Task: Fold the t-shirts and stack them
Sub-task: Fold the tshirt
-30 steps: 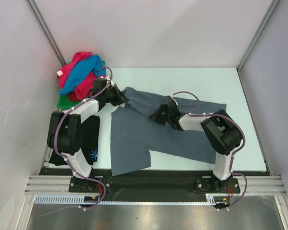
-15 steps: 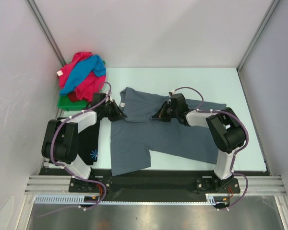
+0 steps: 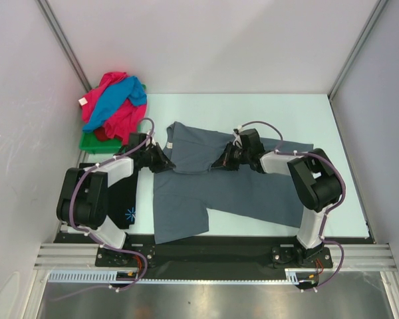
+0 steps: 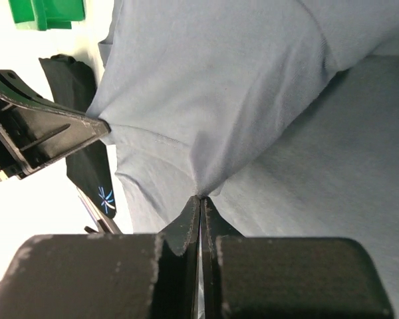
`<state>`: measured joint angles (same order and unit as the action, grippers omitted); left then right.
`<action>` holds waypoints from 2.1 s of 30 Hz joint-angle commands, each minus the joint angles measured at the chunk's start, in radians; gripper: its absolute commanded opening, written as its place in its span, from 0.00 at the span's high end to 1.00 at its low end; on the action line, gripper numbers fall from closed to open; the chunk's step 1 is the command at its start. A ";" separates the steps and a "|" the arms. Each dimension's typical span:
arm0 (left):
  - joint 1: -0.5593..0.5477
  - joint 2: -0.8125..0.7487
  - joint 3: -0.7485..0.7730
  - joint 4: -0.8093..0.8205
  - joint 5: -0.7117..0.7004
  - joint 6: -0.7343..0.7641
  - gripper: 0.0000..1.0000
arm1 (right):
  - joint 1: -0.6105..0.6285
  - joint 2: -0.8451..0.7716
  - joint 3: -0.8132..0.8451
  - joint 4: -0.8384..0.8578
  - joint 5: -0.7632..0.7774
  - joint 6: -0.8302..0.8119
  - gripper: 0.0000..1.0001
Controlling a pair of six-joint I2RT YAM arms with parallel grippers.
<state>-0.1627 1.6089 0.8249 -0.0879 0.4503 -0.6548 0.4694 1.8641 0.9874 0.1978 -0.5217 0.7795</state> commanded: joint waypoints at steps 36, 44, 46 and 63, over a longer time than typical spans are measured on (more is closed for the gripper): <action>-0.012 -0.179 -0.052 -0.040 -0.162 0.035 0.62 | -0.026 -0.089 -0.024 -0.126 -0.038 -0.069 0.87; -0.014 -0.178 0.115 -0.110 -0.233 0.150 0.35 | -0.092 -0.296 -0.079 -0.317 0.029 -0.210 0.60; -0.014 -0.129 0.196 -0.102 -0.216 0.197 0.25 | -0.184 -0.335 -0.104 -0.317 0.064 -0.217 0.56; -0.024 0.594 0.960 -0.322 -0.389 0.374 0.17 | -0.767 -0.269 0.010 -0.319 0.233 -0.296 0.22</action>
<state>-0.1791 2.1693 1.6825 -0.3351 0.1040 -0.3283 -0.2390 1.5635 0.9520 -0.1158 -0.3191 0.5278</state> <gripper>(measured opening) 0.832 0.776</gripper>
